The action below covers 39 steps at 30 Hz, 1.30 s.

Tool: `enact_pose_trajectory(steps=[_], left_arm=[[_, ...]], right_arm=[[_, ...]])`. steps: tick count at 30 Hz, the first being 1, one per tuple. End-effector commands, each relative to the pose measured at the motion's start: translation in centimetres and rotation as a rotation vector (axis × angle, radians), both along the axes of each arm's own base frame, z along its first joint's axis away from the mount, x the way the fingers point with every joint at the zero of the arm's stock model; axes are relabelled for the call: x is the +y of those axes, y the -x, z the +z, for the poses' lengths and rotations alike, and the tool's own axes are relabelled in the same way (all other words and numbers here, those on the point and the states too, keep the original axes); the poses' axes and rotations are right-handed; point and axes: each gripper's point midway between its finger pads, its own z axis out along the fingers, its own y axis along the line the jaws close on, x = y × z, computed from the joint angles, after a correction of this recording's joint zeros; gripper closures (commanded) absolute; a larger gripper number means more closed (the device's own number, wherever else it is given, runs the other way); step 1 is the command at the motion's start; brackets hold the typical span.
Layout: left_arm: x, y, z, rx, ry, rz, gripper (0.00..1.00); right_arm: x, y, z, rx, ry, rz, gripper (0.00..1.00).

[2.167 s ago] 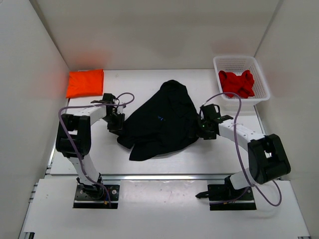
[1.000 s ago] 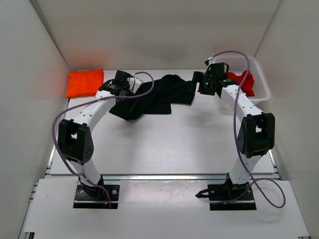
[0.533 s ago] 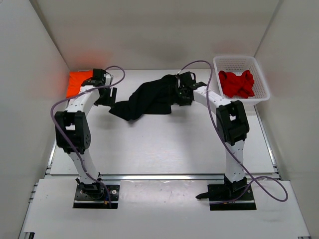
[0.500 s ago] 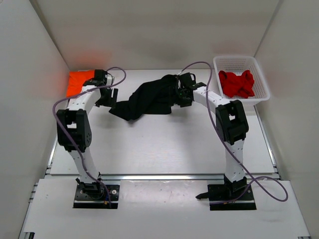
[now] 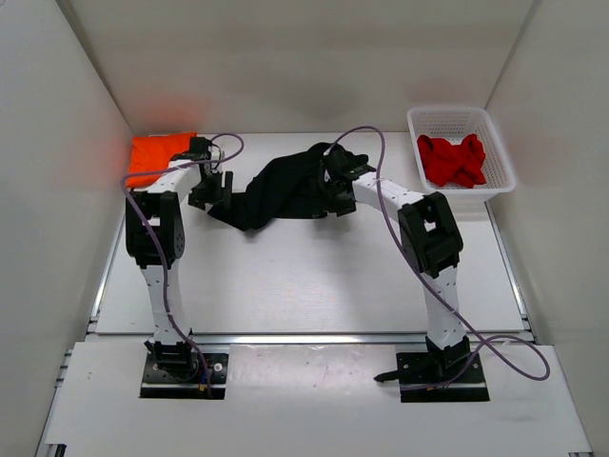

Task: Fold and stack the t-shirts
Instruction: Flatten out the tshirt

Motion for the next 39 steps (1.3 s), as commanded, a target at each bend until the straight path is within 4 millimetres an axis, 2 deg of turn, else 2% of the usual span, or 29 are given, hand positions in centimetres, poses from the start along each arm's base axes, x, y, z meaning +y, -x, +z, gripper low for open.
enact_pose_trajectory(steps=[1,4,6,9,11,13,14,15,16,17,18,19,20,22,23,25,26,27,28,29,30,31,32,33,34,35,37,38,39], left_arm=[[-1.3,-1.4,-0.1,-0.034,0.061,0.006,0.15],[-1.7,-1.5,-0.7,-0.026,0.053,-0.005,0.15],[-1.4,-1.3,-1.0,-0.016,0.029,-0.006,0.16],[-0.6,0.4,-1.7,0.038,0.005,0.017,0.22],[0.1,1.3,-2.0,0.05,0.0,0.027,0.28],[0.5,1.3,-1.9,0.031,-0.031,0.017,0.34],[0.3,1.7,-2.5,0.048,-0.027,0.01,0.49],[0.2,1.8,-2.9,0.058,-0.02,0.01,0.6],[-0.1,1.9,-2.9,0.062,-0.006,0.002,0.65],[-0.3,1.8,-3.0,0.063,0.01,-0.001,0.77],[-0.6,1.7,-3.0,0.062,0.013,-0.029,0.86],[-0.8,1.6,-2.7,0.058,0.022,-0.036,0.91],[-0.5,1.5,-2.6,0.058,0.029,-0.033,1.0],[-0.1,0.6,-0.8,0.025,0.026,-0.039,1.0],[0.5,-0.3,0.6,-0.016,0.013,-0.043,1.0],[2.2,-2.2,4.6,-0.11,-0.018,-0.037,1.0],[2.4,-2.6,5.8,-0.135,-0.036,-0.042,1.0],[4.8,-3.3,8.2,-0.19,-0.05,-0.003,1.0],[5.4,-3.5,10.6,-0.231,-0.062,-0.011,1.0],[5.6,-3.3,12.1,-0.257,-0.07,-0.013,1.0],[5.7,-3.0,12.9,-0.27,-0.075,-0.021,1.0],[5.8,-1.9,13.5,-0.268,-0.074,-0.021,1.0],[4.7,-0.5,13.4,-0.258,-0.064,-0.052,1.0],[3.6,0.1,13.7,-0.265,-0.04,-0.082,1.0],[3.1,2.2,12.9,-0.225,-0.031,-0.095,1.0],[2.0,3.2,13.6,-0.232,-0.004,-0.116,1.0],[1.4,6.6,11.2,-0.148,0.032,-0.12,1.0],[1.3,8.4,9.9,-0.094,0.042,-0.11,1.0],[1.2,9.0,9.7,-0.086,0.052,-0.096,1.0]], right_arm=[[0.6,-1.1,-0.7,-0.006,-0.003,-0.008,0.29],[0.9,-2.1,-0.6,-0.015,-0.009,-0.011,0.29],[0.5,-2.1,-1.3,-0.004,0.004,-0.019,0.3],[0.3,-1.0,-2.3,0.027,0.028,-0.016,0.32],[0.0,-1.5,-2.4,0.029,0.008,-0.022,0.4],[0.8,-1.0,-2.7,0.048,-0.032,0.005,0.64],[0.8,-1.0,-2.9,0.052,-0.038,0.008,0.77],[1.2,-0.9,-2.9,0.057,-0.067,0.019,0.85],[1.8,-0.3,-3.0,0.068,-0.079,0.043,1.0],[1.9,-0.2,-2.8,0.07,-0.088,0.054,1.0],[1.3,-0.5,-2.2,0.062,-0.097,0.046,1.0],[1.5,-1.0,-1.7,0.042,-0.109,0.061,1.0],[1.3,-1.4,-0.3,0.016,-0.123,0.068,0.99],[-0.6,-3.1,3.3,-0.047,-0.153,0.024,1.0],[-1.6,-3.6,4.6,-0.067,-0.154,0.007,1.0],[-5.7,-4.7,8.6,-0.116,-0.167,-0.07,1.0],[-7.0,-4.6,9.5,-0.127,-0.163,-0.087,1.0],[-9.3,-4.2,11.1,-0.155,-0.158,-0.12,1.0],[-11.2,-3.7,13.7,-0.214,-0.155,-0.145,1.0],[-12.4,-2.2,12.3,-0.185,-0.127,-0.151,1.0],[-14.3,-0.7,13.0,-0.208,-0.109,-0.179,1.0],[-15.8,1.4,13.1,-0.205,-0.103,-0.205,1.0],[-16.8,2.5,14.4,-0.245,-0.091,-0.222,1.0],[-17.3,4.5,12.5,-0.205,-0.069,-0.223,1.0],[-17.6,6.7,12.4,-0.2,-0.055,-0.23,1.0],[-17.6,7.7,12.3,-0.199,-0.047,-0.235,1.0],[-17.0,12.3,10.3,-0.121,-0.044,-0.219,1.0],[-16.8,13.3,10.7,-0.125,-0.061,-0.223,1.0],[-16.8,15.2,9.2,-0.055,-0.065,-0.235,1.0]])
